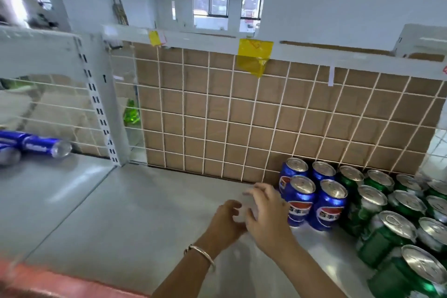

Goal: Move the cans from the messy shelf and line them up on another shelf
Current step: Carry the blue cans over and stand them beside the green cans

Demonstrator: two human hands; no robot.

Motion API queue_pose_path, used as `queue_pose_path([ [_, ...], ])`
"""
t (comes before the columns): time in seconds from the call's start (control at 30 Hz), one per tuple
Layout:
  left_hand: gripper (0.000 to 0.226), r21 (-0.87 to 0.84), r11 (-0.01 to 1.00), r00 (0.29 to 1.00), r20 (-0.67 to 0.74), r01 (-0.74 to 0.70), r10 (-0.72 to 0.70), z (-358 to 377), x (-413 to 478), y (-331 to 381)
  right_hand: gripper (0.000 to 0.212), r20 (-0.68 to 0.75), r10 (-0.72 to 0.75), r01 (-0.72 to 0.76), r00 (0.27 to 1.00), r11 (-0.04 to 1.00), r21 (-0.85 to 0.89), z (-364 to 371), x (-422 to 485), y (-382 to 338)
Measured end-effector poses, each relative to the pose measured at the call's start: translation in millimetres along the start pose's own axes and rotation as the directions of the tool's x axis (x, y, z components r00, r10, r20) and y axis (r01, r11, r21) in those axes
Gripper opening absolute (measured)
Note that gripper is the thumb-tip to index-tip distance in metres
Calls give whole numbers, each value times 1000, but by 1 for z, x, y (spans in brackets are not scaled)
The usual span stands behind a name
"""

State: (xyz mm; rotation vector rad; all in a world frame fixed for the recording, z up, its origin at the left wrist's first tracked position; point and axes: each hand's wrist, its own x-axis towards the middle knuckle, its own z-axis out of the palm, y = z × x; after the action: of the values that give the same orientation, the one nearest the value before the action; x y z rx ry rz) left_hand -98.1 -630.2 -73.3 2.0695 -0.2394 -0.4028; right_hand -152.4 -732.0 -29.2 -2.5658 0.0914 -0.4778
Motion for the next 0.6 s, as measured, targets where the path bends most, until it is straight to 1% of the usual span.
queue_pose_path([
  [0.03,53,-22,1000,999,-31,9,-10,-18,-5,-8,35,66,-16,16,998,1000,3,11,1,-11],
  [0.1,49,-62,997,993,-105,41,-47,-56,-17,-26,35,167,-39,35,985,999,30,33,3,-38],
  [0.23,44,-105,988,956,-260,113,-137,-135,-59,-67,38,276,-132,119,952,991,61,78,5,-108],
  [0.3,41,-125,981,921,-343,150,-185,-176,-85,-90,38,344,-193,172,919,981,90,100,0,-149],
  [0.37,39,-190,968,884,-408,164,-230,-214,-113,-109,40,412,-256,228,874,967,115,124,-6,-187],
  [0.43,45,-231,956,848,-457,179,-269,-247,-142,-129,41,485,-298,266,822,954,136,148,-15,-224],
  [0.47,49,-237,954,834,-477,183,-278,-264,-156,-139,41,510,-309,264,803,951,160,157,-21,-244],
  [0.5,48,-254,950,823,-488,184,-290,-280,-169,-150,40,523,-315,251,792,949,192,166,-27,-262],
  [0.57,27,-277,941,812,-491,197,-315,-311,-194,-175,34,573,-313,207,757,948,243,181,-40,-299],
  [0.6,22,-262,943,817,-485,205,-312,-325,-206,-187,31,601,-313,179,735,945,273,191,-45,-315],
])
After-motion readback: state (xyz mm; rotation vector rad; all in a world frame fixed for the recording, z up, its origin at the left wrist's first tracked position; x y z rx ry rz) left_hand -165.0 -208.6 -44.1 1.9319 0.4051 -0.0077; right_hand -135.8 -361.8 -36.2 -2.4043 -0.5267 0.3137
